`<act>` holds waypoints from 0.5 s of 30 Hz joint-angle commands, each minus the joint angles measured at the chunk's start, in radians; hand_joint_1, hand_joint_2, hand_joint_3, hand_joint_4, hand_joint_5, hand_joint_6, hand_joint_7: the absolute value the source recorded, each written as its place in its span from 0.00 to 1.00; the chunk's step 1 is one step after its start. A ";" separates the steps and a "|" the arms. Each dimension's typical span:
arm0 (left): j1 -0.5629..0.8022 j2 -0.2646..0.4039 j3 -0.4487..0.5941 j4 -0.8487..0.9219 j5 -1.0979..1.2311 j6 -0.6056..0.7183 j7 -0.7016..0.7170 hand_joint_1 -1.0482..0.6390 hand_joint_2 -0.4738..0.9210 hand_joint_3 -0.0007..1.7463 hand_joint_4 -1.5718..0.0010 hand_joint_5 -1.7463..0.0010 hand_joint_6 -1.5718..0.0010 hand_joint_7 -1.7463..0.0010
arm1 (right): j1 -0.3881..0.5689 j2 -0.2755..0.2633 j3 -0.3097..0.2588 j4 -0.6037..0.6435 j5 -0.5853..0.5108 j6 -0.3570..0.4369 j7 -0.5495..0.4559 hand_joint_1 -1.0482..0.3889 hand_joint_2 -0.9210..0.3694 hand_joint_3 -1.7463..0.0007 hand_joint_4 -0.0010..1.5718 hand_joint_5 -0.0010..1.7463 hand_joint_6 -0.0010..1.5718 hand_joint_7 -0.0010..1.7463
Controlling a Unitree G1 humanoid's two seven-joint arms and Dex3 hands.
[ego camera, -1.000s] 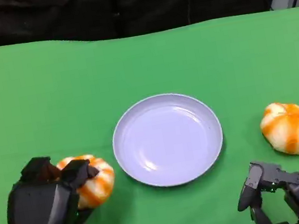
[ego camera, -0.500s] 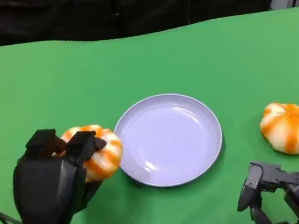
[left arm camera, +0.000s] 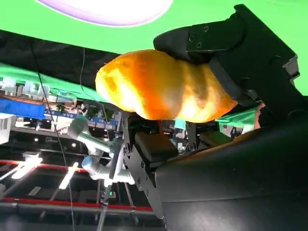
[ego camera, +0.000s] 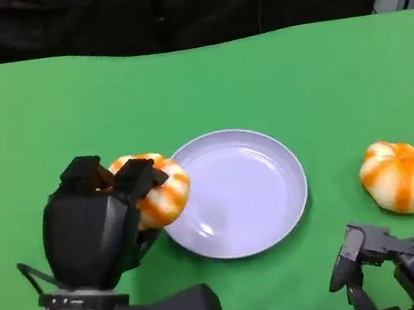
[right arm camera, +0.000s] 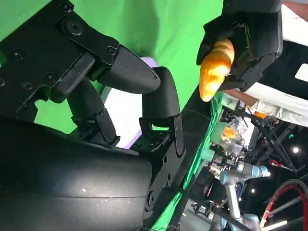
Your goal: Grasp the bread from the table and place it into the plate.
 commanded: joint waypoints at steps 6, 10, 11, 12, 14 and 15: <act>-0.086 -0.023 -0.034 0.078 -0.001 0.017 -0.022 0.50 0.65 0.60 0.40 0.14 0.39 0.45 | 0.004 -0.008 -0.005 -0.001 0.009 -0.005 -0.004 0.39 0.43 0.15 0.49 1.00 0.45 0.90; -0.119 -0.032 -0.049 0.116 -0.006 0.018 -0.030 0.49 0.66 0.60 0.41 0.15 0.38 0.47 | 0.005 -0.008 -0.004 -0.004 0.004 -0.006 -0.006 0.39 0.43 0.15 0.49 1.00 0.45 0.90; -0.128 -0.036 -0.053 0.128 -0.008 0.017 -0.030 0.49 0.66 0.57 0.40 0.16 0.38 0.47 | 0.006 -0.008 -0.004 -0.004 0.004 -0.006 -0.006 0.39 0.43 0.16 0.49 1.00 0.45 0.90; -0.136 -0.039 -0.056 0.138 -0.009 0.017 -0.030 0.49 0.66 0.56 0.40 0.16 0.38 0.47 | 0.007 -0.008 -0.004 -0.004 0.005 -0.007 -0.006 0.39 0.43 0.16 0.49 1.00 0.45 0.90; -0.150 -0.045 -0.062 0.158 -0.011 0.018 -0.029 0.49 0.65 0.55 0.40 0.16 0.38 0.47 | 0.007 -0.008 -0.003 -0.005 0.007 -0.008 -0.004 0.39 0.42 0.16 0.49 1.00 0.45 0.90; -0.160 -0.049 -0.066 0.175 -0.011 0.015 -0.024 0.49 0.65 0.54 0.40 0.15 0.38 0.46 | 0.008 -0.009 -0.003 -0.005 0.005 -0.007 -0.005 0.39 0.42 0.16 0.49 1.00 0.45 0.90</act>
